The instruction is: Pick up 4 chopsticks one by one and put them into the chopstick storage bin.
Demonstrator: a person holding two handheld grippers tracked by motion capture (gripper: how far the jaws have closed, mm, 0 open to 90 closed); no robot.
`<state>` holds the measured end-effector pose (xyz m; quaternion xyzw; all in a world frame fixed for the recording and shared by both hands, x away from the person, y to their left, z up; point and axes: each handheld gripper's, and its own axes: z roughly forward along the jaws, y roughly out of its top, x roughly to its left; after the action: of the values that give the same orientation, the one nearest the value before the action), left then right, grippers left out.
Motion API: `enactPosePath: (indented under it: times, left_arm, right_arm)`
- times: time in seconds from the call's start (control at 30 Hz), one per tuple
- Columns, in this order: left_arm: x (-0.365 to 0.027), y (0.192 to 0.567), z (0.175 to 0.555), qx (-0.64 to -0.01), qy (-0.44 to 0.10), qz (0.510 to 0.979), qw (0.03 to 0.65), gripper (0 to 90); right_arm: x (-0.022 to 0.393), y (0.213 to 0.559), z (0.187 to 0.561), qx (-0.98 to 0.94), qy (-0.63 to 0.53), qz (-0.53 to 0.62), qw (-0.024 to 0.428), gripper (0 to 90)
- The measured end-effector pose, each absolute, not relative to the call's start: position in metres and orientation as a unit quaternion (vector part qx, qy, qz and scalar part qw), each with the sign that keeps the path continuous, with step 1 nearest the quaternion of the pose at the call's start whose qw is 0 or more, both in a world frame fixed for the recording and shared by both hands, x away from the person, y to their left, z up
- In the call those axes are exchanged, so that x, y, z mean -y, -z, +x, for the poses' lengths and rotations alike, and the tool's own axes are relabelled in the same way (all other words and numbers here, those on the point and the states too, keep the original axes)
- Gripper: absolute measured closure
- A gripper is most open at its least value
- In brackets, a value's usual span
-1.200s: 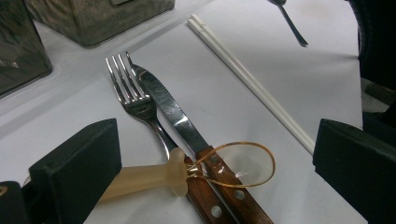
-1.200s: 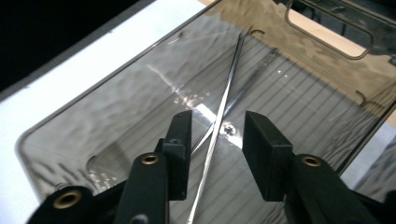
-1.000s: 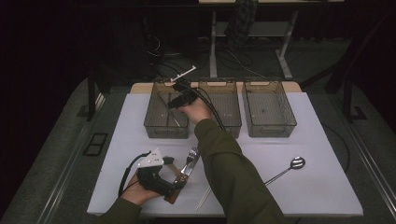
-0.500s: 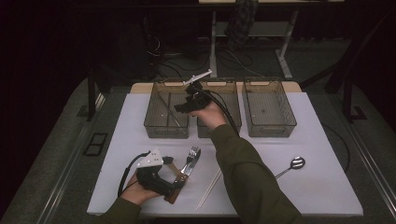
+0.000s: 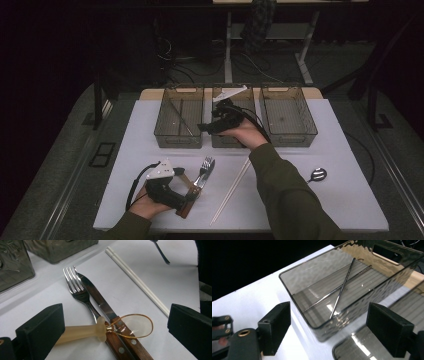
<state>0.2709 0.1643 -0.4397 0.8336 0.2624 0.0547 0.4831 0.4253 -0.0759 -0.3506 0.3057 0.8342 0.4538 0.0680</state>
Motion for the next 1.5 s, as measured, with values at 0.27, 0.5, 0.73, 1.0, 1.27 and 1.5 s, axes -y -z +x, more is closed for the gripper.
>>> enactPosePath:
  times: [0.27, 0.5, 0.73, 1.0, 1.27, 1.5]
  left_arm:
    - [-0.164, 0.441, 0.272, -0.266, -0.055, 0.834, 0.480, 0.0]
    - [-0.165, 0.441, 0.273, -0.272, -0.057, 0.833, 0.478, 0.0]
    - [-0.165, 0.441, 0.272, -0.277, -0.057, 0.833, 0.475, 0.0]
    - [-0.166, 0.442, 0.273, -0.281, -0.055, 0.831, 0.477, 0.0]
    - [-0.164, 0.441, 0.272, -0.282, -0.058, 0.835, 0.469, 2.9]
    - [-0.167, 0.441, 0.272, -0.292, -0.063, 0.834, 0.464, 13.3]
  right_arm:
    - [0.110, 0.358, 0.405, -0.821, -0.471, 0.310, 0.092, 15.1]
    - [0.142, 0.365, 0.385, -0.812, -0.482, 0.312, 0.107, 11.7]
    - [0.176, 0.366, 0.367, -0.795, -0.499, 0.325, 0.112, 11.8]
    - [0.205, 0.379, 0.345, -0.791, -0.502, 0.330, 0.117, 11.8]
    - [0.232, 0.399, 0.324, -0.792, -0.486, 0.345, 0.135, 11.8]
    - [0.251, 0.410, 0.306, -0.787, -0.484, 0.356, 0.145, 11.8]
